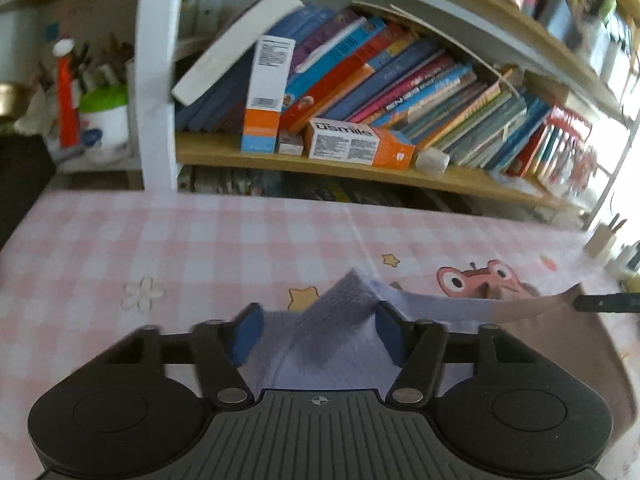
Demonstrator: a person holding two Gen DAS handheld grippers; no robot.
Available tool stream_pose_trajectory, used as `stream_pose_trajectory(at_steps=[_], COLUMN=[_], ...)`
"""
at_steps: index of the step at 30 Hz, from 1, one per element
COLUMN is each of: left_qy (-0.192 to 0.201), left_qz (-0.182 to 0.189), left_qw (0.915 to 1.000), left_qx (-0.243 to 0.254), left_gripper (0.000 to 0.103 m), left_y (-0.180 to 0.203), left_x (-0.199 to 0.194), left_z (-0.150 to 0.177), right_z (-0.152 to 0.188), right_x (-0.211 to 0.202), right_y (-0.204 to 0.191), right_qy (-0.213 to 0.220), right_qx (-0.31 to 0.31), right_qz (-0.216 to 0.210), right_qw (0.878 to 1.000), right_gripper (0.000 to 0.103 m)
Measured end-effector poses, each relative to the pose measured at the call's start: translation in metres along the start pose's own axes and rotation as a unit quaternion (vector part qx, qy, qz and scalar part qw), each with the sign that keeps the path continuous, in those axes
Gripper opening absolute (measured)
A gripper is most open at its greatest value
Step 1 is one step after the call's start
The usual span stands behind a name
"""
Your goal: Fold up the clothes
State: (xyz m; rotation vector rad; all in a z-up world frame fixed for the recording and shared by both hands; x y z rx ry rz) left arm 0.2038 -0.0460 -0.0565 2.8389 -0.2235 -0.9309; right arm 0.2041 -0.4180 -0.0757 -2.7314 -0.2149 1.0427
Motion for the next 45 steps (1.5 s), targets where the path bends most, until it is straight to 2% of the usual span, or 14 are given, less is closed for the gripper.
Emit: stream_pose_trajectory(at_steps=[1,6,12,14,16,18,21,27,29,30,33,34,37,45], left_qy=[-0.005,-0.003,-0.039,-0.042,-0.036,-0.008,0.012,-0.021,-0.03,-0.032,-0.025,-0.022,-0.012,-0.041], left_qz=[-0.002,-0.013,-0.048,-0.053,-0.048,-0.037,-0.028,-0.019,-0.018,-0.02,-0.007,-0.001,0.016,-0.016], left_qw=[0.9999,0.9925,0.9959,0.9962,0.9959,0.9958,0.995,0.9896,0.9865,0.9844,0.9801,0.9786,0.9735,0.9708], left_qx=[-0.011,-0.121,-0.065,-0.055,-0.068,-0.084,-0.095,-0.141,-0.16,-0.172,-0.197,-0.205,-0.228,-0.236], left_gripper=[0.004,0.003,0.006,0.013,0.014,0.015,0.015,0.016,0.034,0.036,0.026,0.004,0.004,0.007], left_y=[-0.002,-0.031,-0.03,-0.03,-0.032,-0.033,-0.036,-0.044,-0.047,-0.049,-0.047,-0.046,-0.042,-0.055], left_x=[0.003,0.005,0.025,0.023,0.015,-0.005,-0.038,-0.078,-0.087,-0.087,-0.091,-0.093,-0.098,-0.088], left_z=[0.0,0.0,0.023,0.024,0.021,0.015,0.016,0.065,0.08,0.086,0.088,0.088,0.087,0.122], right_z=[0.001,-0.008,0.012,0.013,0.012,0.011,0.015,0.048,0.061,0.066,0.077,0.078,0.077,0.086], right_x=[0.004,-0.015,0.016,0.017,0.013,0.002,-0.023,-0.07,-0.077,-0.079,-0.077,-0.077,-0.078,-0.069], right_y=[0.0,0.005,0.016,0.015,0.019,0.024,0.026,0.024,0.021,0.021,0.02,0.02,0.022,0.027], right_qy=[-0.005,0.022,-0.018,-0.019,-0.021,-0.015,-0.006,-0.012,-0.02,-0.025,-0.036,-0.036,-0.03,-0.041], right_qx=[-0.004,0.039,0.038,0.036,0.045,0.058,0.066,0.065,0.071,0.076,0.09,0.089,0.092,0.101], right_qz=[-0.002,-0.037,0.0,0.003,0.008,0.014,0.009,0.012,0.013,0.014,0.016,0.017,0.02,0.024], right_qw=[1.0,0.998,0.999,0.999,0.999,0.998,0.998,0.998,0.997,0.997,0.995,0.995,0.995,0.994], right_gripper=[0.005,0.005,0.005,0.006,0.013,0.039,0.038,0.032,0.03,0.027,0.012,0.009,0.006,0.006])
Point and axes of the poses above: each gripper's, at about its wrist camera, not at the fingertips, and x roughly the way its jaws point, y to its right, z to its underside, the point moved 10 cm from there along x, roughly the way its jaws point, and after that the axes turned 6 degrees about y, right-handed, at the moved point
